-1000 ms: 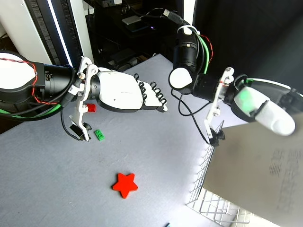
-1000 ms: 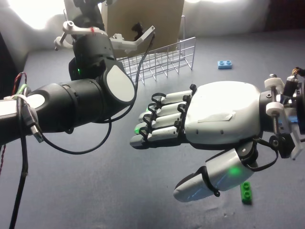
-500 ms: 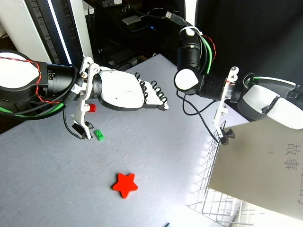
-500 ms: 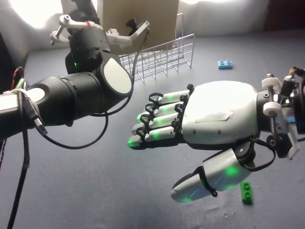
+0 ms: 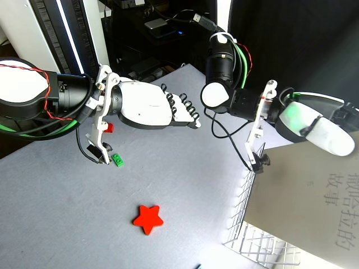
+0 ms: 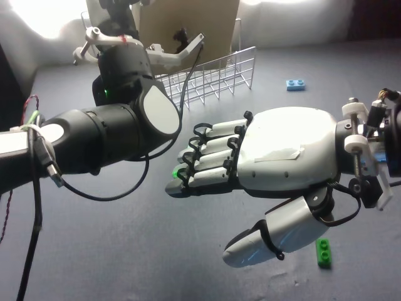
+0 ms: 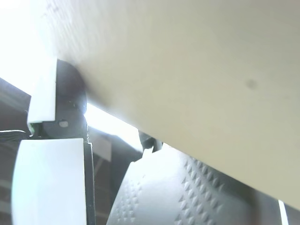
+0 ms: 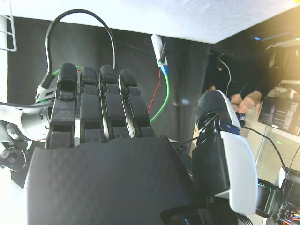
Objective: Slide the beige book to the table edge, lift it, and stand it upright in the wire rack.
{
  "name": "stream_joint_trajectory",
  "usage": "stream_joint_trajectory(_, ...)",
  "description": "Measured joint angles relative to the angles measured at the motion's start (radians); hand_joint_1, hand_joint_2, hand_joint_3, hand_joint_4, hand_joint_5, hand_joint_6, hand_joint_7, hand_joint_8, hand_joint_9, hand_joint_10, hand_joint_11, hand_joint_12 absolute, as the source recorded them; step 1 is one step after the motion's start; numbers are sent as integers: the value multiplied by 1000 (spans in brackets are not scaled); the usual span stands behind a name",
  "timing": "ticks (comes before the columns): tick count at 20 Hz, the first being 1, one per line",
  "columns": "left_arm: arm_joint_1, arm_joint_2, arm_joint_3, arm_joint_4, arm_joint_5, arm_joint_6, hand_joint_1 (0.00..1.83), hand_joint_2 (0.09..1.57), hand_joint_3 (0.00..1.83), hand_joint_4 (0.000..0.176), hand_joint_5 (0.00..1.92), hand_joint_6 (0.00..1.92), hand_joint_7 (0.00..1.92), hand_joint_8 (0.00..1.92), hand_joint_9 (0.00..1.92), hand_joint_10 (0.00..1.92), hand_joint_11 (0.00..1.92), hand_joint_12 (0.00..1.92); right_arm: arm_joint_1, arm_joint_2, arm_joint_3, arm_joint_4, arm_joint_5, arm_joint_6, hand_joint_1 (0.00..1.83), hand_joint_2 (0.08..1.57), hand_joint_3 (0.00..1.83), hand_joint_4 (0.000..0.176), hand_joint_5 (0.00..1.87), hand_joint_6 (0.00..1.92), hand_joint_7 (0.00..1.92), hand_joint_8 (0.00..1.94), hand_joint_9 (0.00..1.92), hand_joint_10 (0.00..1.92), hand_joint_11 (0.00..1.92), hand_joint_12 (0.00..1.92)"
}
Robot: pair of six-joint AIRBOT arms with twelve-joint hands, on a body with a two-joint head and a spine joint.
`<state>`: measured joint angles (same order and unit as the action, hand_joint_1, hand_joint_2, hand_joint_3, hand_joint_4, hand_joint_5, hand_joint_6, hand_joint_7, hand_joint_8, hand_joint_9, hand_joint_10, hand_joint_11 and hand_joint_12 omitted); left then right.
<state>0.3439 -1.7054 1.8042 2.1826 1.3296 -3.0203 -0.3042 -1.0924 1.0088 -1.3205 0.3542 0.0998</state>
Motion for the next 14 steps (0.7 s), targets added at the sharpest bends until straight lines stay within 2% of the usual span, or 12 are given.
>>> stream_joint_trajectory(3,8,2,-8,-8,16,-7,1344,1213,3,0,766,1172,792,1331,719,1585,523,1736,0,0,0,0,0,0,0,1179,2,0,176,3,160,6,135,5,0,400)
stream_joint_trajectory(4,8,2,-8,-10,16,-7,1223,1205,0,0,815,1141,821,1395,743,1486,538,1726,0,0,0,0,0,0,0,1181,2,0,176,2,158,3,129,2,0,366)
stream_joint_trajectory(5,8,2,-5,-8,16,-7,1208,1187,0,0,852,1095,862,1356,779,1430,555,1693,0,0,0,0,0,0,0,1184,2,0,177,1,161,2,134,3,0,375)
stream_joint_trajectory(6,8,2,-2,-8,14,-7,1318,1203,5,0,782,1133,820,1340,731,1550,534,1711,0,0,0,0,0,0,0,1183,1,0,182,2,169,4,143,4,0,403)
stream_joint_trajectory(7,8,2,4,-7,13,-6,1225,1190,0,0,829,1118,860,1345,773,1479,560,1709,0,0,0,0,0,0,0,1178,0,0,174,0,157,0,134,0,0,404)
stream_joint_trajectory(8,8,2,9,-6,13,-7,1322,1200,3,0,789,1162,823,1305,739,1536,546,1709,0,0,0,0,0,0,0,1176,0,0,183,3,167,3,142,3,0,440)
stream_joint_trajectory(10,5,2,18,-2,4,-6,1346,1199,0,0,791,1206,815,1251,740,1534,530,1701,1,-1,0,0,0,0,0,1172,0,0,184,4,173,4,148,4,0,457)
stream_joint_trajectory(11,-1,2,22,-2,-8,-4,1228,1196,0,0,820,1142,845,1355,761,1494,550,1703,2,-1,0,0,0,0,0,1173,0,0,189,6,176,4,149,4,0,462)
stream_joint_trajectory(12,-3,1,29,3,-24,-2,1326,1198,1,0,785,1131,840,1305,745,1535,555,1695,2,-2,0,0,1,0,0,1177,1,0,183,2,167,1,143,1,0,431)
stream_joint_trajectory(14,-6,0,41,24,-53,1,1349,1195,1,0,785,1171,836,1255,749,1529,539,1695,2,-3,0,0,0,0,0,1182,2,0,173,0,157,0,135,1,0,401)
